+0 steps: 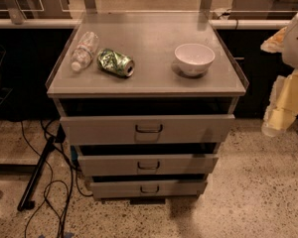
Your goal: Open top drawer
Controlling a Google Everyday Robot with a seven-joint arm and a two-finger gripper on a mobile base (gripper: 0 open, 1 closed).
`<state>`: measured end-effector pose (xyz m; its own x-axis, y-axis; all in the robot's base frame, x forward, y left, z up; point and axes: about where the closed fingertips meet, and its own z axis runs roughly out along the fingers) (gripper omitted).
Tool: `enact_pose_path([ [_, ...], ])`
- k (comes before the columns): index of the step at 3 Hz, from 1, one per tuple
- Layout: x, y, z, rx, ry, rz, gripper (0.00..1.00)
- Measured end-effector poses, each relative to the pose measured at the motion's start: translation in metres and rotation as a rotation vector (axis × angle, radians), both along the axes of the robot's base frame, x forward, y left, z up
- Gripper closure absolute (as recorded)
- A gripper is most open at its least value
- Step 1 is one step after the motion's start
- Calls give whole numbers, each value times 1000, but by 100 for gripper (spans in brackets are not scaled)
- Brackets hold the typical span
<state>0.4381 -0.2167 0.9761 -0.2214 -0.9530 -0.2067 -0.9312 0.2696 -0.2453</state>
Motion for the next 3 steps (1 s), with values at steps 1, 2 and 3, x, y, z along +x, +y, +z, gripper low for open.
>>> enact_pose_path([
  [1,-1,2,-2,8,0,12,0],
  [2,-6,10,-14,12,10,51,0],
  [3,-11,22,-37,-2,54,116,0],
])
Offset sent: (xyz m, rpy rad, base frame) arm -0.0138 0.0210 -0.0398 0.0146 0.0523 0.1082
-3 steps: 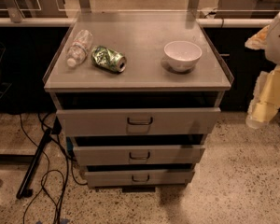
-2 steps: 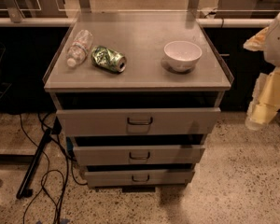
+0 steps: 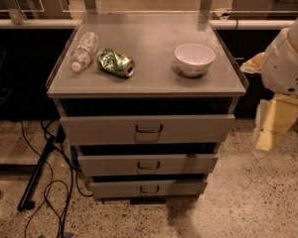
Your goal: Open top drawer
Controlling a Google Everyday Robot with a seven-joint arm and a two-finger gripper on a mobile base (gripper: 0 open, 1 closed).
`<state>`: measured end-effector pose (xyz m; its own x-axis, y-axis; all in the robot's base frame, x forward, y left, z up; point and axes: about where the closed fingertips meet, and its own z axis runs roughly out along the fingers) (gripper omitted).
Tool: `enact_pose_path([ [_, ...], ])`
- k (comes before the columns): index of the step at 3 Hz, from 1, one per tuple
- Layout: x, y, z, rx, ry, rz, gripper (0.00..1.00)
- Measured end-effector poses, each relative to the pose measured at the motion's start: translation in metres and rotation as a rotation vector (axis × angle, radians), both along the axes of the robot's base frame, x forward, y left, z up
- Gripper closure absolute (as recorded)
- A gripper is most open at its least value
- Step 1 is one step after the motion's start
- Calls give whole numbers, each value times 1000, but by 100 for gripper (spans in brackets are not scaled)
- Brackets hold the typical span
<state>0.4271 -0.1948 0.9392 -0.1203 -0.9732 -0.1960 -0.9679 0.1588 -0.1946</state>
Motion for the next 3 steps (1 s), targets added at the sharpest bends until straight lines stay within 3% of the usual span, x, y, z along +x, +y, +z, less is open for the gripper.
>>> enact_pose_path([
  [1,1,7,-16,-16,29,44,0],
  [2,1,7,-16,-16,29,44,0],
  [3,-3,19,-39,-35,69,51,0],
])
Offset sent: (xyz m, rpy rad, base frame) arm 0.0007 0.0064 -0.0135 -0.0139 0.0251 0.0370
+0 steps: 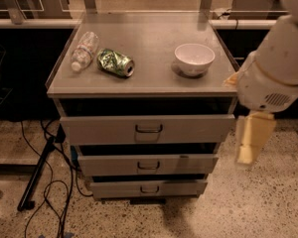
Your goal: Open top drawer
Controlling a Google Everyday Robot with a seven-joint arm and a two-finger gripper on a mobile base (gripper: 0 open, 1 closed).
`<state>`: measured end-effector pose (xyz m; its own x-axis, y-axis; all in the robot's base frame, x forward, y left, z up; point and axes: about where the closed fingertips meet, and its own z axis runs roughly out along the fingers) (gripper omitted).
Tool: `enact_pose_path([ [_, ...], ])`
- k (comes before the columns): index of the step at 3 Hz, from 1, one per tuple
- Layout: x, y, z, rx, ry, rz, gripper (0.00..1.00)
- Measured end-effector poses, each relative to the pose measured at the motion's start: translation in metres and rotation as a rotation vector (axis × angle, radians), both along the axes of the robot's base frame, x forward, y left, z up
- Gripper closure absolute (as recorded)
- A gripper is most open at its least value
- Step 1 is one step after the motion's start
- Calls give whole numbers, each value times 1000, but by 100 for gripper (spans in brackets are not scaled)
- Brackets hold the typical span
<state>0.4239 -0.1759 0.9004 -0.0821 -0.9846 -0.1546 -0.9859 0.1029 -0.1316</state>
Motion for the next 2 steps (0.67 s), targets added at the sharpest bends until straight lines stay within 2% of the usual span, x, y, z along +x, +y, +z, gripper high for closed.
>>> enact_pose_path([
  [1,8,18,-43,-52,53,1,0],
  [2,18,23,-64,-71,74,-3,0],
])
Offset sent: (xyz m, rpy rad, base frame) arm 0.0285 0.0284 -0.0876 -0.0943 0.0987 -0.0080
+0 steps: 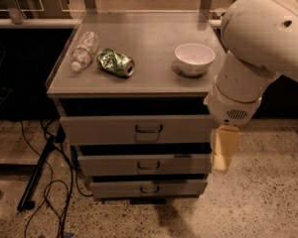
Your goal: Open top drawer
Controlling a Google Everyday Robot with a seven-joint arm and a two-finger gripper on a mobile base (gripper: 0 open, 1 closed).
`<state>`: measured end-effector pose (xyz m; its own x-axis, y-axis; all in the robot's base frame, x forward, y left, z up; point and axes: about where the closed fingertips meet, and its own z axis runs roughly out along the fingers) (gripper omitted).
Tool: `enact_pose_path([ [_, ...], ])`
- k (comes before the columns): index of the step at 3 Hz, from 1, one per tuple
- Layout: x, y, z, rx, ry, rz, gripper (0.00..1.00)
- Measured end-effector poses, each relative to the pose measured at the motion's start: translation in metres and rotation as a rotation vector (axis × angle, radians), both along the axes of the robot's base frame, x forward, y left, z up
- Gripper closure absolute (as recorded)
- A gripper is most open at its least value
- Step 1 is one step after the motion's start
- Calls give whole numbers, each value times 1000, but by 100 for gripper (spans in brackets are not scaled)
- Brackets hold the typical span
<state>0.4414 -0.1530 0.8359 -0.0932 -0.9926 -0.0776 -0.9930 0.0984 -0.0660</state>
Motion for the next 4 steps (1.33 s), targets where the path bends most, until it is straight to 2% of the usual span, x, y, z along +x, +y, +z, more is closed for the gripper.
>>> enact_pose_path([
  [1,36,8,-42,35,57,-15,0],
  [2,38,12,-44,38,56,-5,0],
  [3,43,25,-48,47,44,29,0],
  [4,60,47,-43,36,14,82,0],
])
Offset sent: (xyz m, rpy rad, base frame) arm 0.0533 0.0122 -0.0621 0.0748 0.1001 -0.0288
